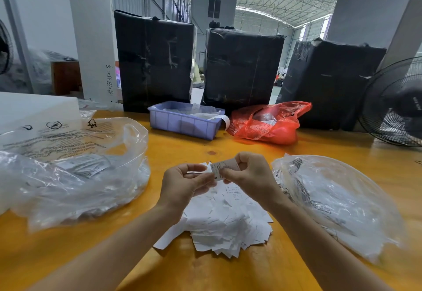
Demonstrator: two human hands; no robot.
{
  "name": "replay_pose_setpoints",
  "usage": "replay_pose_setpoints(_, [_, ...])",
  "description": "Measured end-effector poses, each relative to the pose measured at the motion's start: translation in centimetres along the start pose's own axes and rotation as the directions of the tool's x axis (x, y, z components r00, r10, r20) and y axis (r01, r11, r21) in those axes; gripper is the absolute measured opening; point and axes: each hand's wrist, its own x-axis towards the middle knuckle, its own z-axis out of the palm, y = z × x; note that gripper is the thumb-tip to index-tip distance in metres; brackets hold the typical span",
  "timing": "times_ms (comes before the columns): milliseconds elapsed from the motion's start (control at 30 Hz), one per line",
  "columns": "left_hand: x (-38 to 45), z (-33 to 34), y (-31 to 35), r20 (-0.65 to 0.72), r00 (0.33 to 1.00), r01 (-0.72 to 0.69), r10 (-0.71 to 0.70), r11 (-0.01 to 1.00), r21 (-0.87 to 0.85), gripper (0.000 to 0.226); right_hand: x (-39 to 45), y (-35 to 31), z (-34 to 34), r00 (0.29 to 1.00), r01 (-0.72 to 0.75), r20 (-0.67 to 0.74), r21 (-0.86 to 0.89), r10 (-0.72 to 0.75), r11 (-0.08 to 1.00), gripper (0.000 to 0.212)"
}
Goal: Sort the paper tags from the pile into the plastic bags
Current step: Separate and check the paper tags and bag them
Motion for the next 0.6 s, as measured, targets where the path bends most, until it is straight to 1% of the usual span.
replay_pose_setpoints(133, [0.05, -0.04, -0.01, -0.011, 1.000, -0.005, 0.005, 1.000, 0.009, 0.038, 0.04, 0.11, -0.12, 0.998, -0.048, 0.036, 0.065, 0.046, 0.997, 0.013])
replay_pose_setpoints(267, [0.20, -0.03, -0.10, -0.030, 0.999, -0.011, 0.011, 1.000, 0.007, 0.038, -0.01, 0.10, -0.53, 0.965, -0.170, 0.225, 0.131, 0.137, 0.977, 0.009])
replay_pose_setpoints(300, [0.23, -0.05, -0.14, -0.027, 1.000, -0.009, 0.009, 1.000, 0.005, 0.037, -0.05, 0.12, -0.58, 0.956, -0.189, 0.254, 0.142, 0.148, 0.972, 0.010])
replay_pose_setpoints(367, [0.23, -0.05, -0.22, -0.009, 1.000, -0.003, 0.003, 1.000, 0.016, 0.032, -0.10, 0.21, -0.67, 0.954, -0.188, 0.263, 0.149, 0.144, 0.971, 0.011])
replay_pose_setpoints(400, [0.19, -0.03, -0.27, 0.001, 1.000, -0.001, 0.001, 1.000, 0.026, 0.030, -0.09, 0.27, -0.65, 0.957, -0.170, 0.260, 0.129, 0.132, 0.977, 0.010])
replay_pose_setpoints(467, [0.16, 0.04, -0.36, 0.018, 1.000, -0.001, 0.000, 0.999, 0.039, 0.026, -0.07, 0.36, -0.49, 0.958, -0.115, 0.268, 0.025, 0.104, 0.993, 0.008])
replay_pose_setpoints(500, [0.16, 0.07, -0.38, 0.023, 1.000, -0.003, 0.002, 0.999, 0.044, 0.024, -0.09, 0.39, -0.35, 0.952, -0.093, 0.290, -0.029, 0.097, 0.995, 0.012])
replay_pose_setpoints(533, [0.13, 0.10, -0.39, 0.027, 1.000, -0.005, 0.004, 0.999, 0.048, 0.023, -0.15, 0.40, -0.19, 0.940, -0.087, 0.325, -0.065, 0.103, 0.994, 0.016])
replay_pose_setpoints(600, [0.07, 0.15, -0.41, 0.023, 1.000, -0.009, 0.007, 0.998, 0.069, 0.022, -0.38, 0.27, -0.02, 0.893, -0.106, 0.432, -0.079, 0.129, 0.991, 0.024])
